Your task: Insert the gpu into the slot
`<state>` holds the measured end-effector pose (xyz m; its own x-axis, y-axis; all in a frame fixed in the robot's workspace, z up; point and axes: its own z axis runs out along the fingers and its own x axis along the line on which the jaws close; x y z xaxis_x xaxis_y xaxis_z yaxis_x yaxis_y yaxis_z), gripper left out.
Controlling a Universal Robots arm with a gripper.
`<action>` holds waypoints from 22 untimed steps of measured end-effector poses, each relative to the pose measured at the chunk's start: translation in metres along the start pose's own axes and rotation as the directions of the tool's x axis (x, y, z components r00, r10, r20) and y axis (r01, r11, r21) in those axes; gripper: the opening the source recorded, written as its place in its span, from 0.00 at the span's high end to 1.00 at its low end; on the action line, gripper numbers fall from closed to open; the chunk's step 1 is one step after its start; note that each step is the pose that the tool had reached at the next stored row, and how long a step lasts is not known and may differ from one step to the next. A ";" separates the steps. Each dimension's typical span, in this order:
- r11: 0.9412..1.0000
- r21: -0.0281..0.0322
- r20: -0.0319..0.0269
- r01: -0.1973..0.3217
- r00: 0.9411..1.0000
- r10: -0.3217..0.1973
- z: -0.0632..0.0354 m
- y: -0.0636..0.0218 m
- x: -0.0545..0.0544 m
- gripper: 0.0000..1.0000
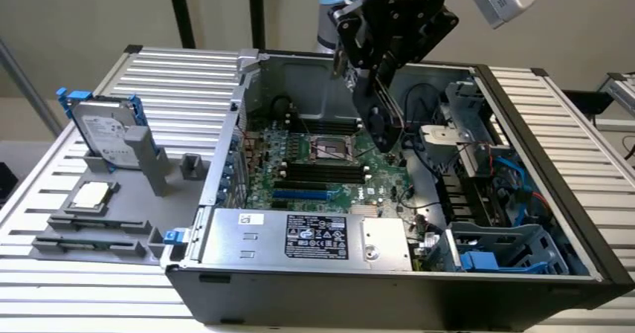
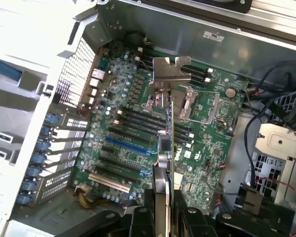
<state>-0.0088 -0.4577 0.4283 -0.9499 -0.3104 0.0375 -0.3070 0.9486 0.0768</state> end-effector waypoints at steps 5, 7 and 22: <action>0.996 0.003 -0.007 0.091 0.996 -0.091 0.0030 -0.0002 0.000 0.74; 0.992 0.004 -0.010 0.127 0.992 -0.127 0.0043 -0.0003 0.000 0.74; 0.921 0.015 -0.024 0.388 0.921 -0.388 0.0126 -0.0010 -0.001 0.74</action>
<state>-0.0087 -0.4577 0.4156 -0.7547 -0.6555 0.0287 -0.6526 0.7544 0.0703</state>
